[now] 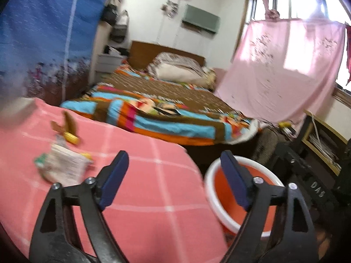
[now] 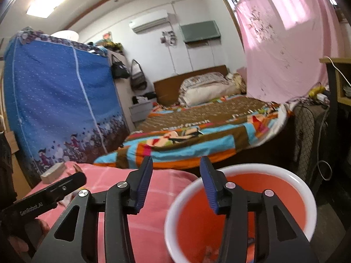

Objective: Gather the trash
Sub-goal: 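Move both tools back over the bedspread toward the remaining trash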

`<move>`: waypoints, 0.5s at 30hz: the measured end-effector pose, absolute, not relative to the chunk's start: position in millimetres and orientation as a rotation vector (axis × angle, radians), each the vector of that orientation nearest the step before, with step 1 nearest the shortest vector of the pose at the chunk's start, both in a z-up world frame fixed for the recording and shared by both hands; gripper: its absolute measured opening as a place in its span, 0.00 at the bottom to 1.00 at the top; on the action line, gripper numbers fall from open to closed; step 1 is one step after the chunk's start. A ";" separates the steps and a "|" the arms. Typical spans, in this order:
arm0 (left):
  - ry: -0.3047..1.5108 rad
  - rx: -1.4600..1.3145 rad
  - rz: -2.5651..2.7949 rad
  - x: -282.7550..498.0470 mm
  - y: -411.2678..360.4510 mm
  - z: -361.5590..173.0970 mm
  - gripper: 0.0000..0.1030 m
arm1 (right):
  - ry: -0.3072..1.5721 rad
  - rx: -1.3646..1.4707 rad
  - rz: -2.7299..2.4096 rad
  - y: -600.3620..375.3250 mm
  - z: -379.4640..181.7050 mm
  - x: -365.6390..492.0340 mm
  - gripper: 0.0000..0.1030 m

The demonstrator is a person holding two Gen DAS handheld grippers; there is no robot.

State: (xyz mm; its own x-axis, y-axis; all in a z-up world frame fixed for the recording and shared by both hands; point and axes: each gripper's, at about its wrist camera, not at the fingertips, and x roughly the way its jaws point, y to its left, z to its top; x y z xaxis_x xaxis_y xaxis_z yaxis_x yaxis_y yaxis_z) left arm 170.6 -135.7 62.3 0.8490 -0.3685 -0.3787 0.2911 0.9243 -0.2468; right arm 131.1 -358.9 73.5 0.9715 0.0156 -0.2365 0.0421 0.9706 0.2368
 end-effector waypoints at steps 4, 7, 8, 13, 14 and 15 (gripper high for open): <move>0.382 -0.192 -0.278 166.6 -105.9 65.5 1.00 | 0.163 0.271 0.033 -341.5 83.5 133.3 0.82; 0.332 -0.212 -0.220 160.5 -78.9 66.5 1.00 | 0.091 0.289 0.085 -326.5 89.9 134.4 0.92; 0.319 -0.214 -0.200 158.7 -69.4 66.6 1.00 | 0.076 0.286 0.100 -320.7 91.7 135.5 0.97; 0.239 -0.170 -0.122 147.7 -39.4 65.0 1.00 | -0.024 0.234 0.138 -288.6 95.3 134.6 1.00; 0.223 -0.162 -0.110 145.7 -33.4 64.9 1.00 | -0.036 0.224 0.145 -283.6 95.3 134.7 1.00; 0.204 -0.154 -0.095 142.9 -26.1 64.6 1.00 | -0.053 0.208 0.151 -276.6 95.3 134.2 1.00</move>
State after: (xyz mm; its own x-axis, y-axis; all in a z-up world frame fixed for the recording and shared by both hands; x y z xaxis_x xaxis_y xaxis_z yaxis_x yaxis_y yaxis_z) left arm 142.9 -26.1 64.6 0.9748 -0.1094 -0.1943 0.0782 0.9838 -0.1616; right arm 134.2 -276.6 95.3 0.9872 0.1442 0.0682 -0.1552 0.9671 0.2015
